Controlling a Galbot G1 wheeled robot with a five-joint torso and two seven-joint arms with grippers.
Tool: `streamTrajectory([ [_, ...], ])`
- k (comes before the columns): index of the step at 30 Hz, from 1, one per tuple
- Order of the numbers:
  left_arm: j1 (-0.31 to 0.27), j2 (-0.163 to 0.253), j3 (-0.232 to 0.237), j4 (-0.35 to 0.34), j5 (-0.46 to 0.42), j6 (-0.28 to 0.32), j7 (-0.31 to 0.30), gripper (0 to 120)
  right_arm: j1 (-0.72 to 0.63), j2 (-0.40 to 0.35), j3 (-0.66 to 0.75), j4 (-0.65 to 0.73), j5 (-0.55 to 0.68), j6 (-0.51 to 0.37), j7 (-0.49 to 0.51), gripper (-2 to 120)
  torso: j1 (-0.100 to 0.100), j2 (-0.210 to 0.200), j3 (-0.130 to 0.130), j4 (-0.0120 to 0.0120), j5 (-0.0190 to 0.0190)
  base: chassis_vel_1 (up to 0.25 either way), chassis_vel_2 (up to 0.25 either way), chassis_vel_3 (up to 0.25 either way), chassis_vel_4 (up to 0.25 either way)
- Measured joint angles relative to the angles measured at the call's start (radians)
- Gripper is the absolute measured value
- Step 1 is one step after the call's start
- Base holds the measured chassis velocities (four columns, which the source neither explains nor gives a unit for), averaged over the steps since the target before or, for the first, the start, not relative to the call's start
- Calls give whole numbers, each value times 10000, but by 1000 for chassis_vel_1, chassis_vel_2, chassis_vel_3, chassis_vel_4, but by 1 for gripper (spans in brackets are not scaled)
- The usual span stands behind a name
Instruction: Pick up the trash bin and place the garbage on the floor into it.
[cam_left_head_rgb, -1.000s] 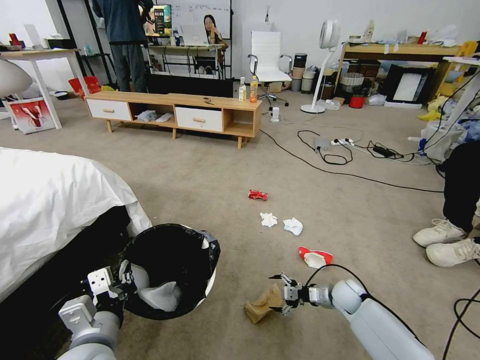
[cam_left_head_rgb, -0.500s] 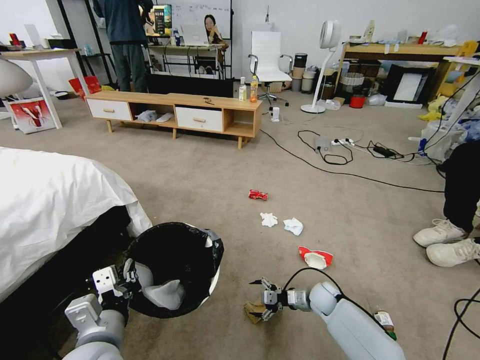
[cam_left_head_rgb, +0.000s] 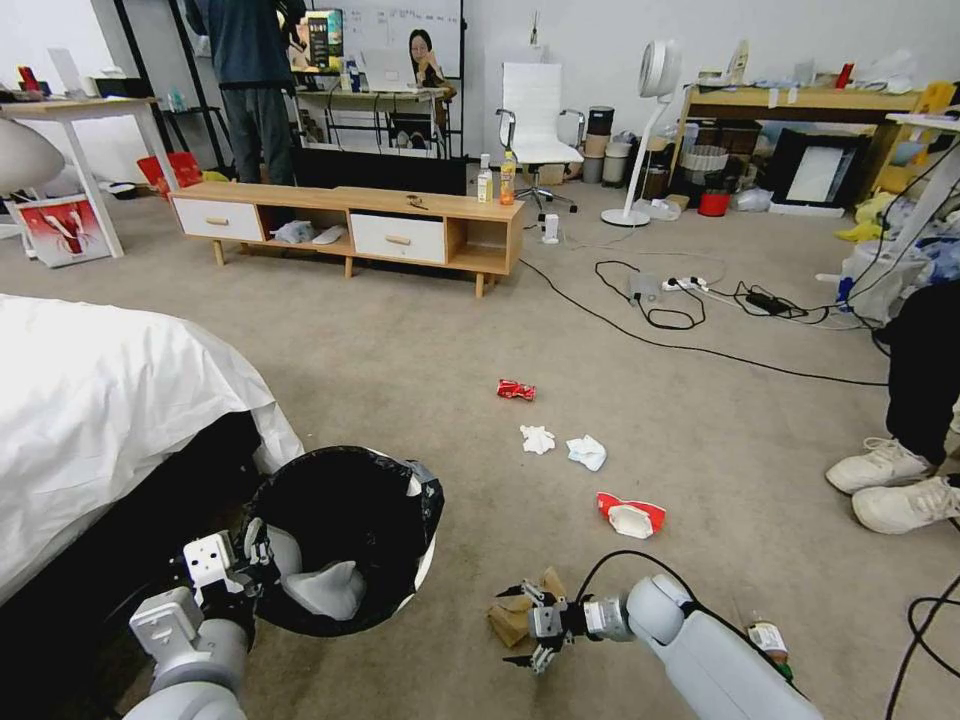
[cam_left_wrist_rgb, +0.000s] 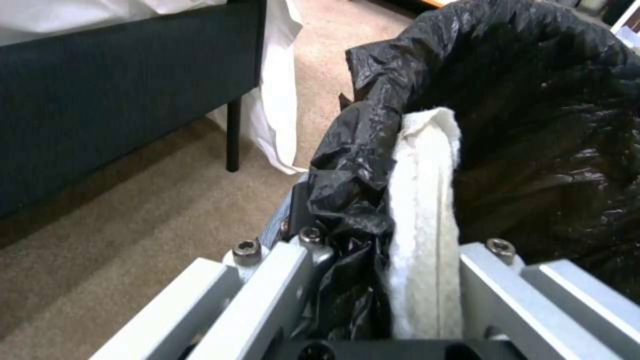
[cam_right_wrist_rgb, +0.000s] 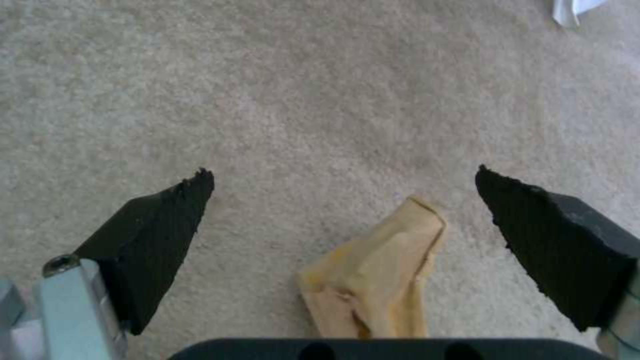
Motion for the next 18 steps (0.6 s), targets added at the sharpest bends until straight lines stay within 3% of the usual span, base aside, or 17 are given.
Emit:
streamTrajectory([
  [18, 68, -58, 57, -35, 71, -66, 44, 7, 1, 129, 743, -1063, -598, 315, 269, 100, 0, -1, 0, 0, 0, 0, 0, 0, 0],
])
